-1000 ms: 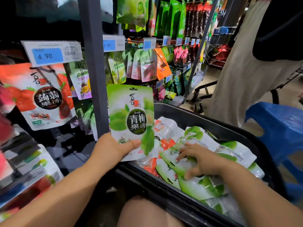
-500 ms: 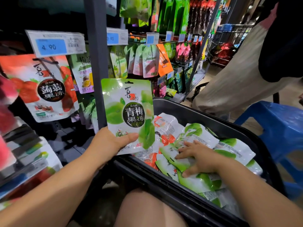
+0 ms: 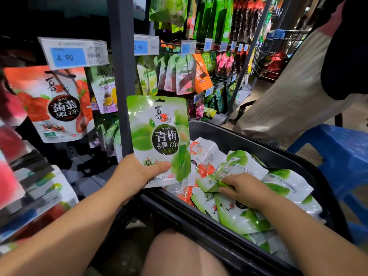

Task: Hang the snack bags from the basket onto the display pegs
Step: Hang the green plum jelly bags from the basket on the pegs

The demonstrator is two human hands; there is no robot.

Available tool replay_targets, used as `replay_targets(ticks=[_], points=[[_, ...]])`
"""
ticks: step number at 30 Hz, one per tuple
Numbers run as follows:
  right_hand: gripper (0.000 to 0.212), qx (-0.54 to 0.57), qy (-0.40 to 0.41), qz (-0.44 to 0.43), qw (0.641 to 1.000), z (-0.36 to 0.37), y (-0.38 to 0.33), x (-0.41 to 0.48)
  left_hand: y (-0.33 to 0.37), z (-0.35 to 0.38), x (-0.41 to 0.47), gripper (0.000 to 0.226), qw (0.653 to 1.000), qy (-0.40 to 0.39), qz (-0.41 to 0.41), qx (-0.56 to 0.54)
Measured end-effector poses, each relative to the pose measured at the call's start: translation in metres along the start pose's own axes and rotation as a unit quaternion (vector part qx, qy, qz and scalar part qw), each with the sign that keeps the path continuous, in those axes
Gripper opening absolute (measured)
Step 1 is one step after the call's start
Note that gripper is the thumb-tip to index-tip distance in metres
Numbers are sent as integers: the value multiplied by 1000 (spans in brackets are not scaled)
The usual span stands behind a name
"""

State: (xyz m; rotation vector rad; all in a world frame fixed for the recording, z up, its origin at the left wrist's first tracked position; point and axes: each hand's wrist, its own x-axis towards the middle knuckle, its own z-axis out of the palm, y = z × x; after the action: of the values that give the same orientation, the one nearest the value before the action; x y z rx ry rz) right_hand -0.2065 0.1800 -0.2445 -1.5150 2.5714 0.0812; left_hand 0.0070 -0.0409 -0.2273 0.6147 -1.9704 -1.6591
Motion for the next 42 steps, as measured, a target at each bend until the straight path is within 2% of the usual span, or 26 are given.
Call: replay_targets(ticks=[7, 11, 14, 19, 23, 28, 31, 35, 39, 42], points=[[30, 2, 47, 20, 999, 0, -3, 0, -1, 1, 2, 52, 1000, -3, 6, -1], [28, 66, 159, 64, 983, -7, -3, -4, -3, 1, 3, 52, 1000, -2, 9, -2], [29, 153, 297, 81, 939, -12, -5, -8, -2, 3, 1, 48, 1000, 5, 7, -6], [34, 312, 461, 119, 822, -28, -14, -16, -1, 9, -1, 31, 999, 16, -6, -27], [29, 366, 512, 135, 765, -40, -21, -21, -1, 13, -3, 30, 998, 29, -13, -54], [26, 430, 521, 101, 730, -61, -33, -17, 5, 9, -4, 32, 989, 18, -30, -142], [27, 450, 504, 73, 733, -82, -49, -10, 10, 4, -7, 35, 986, -8, -35, -160], [19, 455, 461, 39, 761, -106, -74, 2, 15, 5, -15, 37, 984, -25, -28, -174], [32, 410, 444, 42, 796, -119, -96, 19, 19, 4, -16, 42, 985, -26, -4, -173], [39, 379, 433, 52, 816, -130, -113, 29, 23, 0, -18, 65, 986, -40, 10, -164]])
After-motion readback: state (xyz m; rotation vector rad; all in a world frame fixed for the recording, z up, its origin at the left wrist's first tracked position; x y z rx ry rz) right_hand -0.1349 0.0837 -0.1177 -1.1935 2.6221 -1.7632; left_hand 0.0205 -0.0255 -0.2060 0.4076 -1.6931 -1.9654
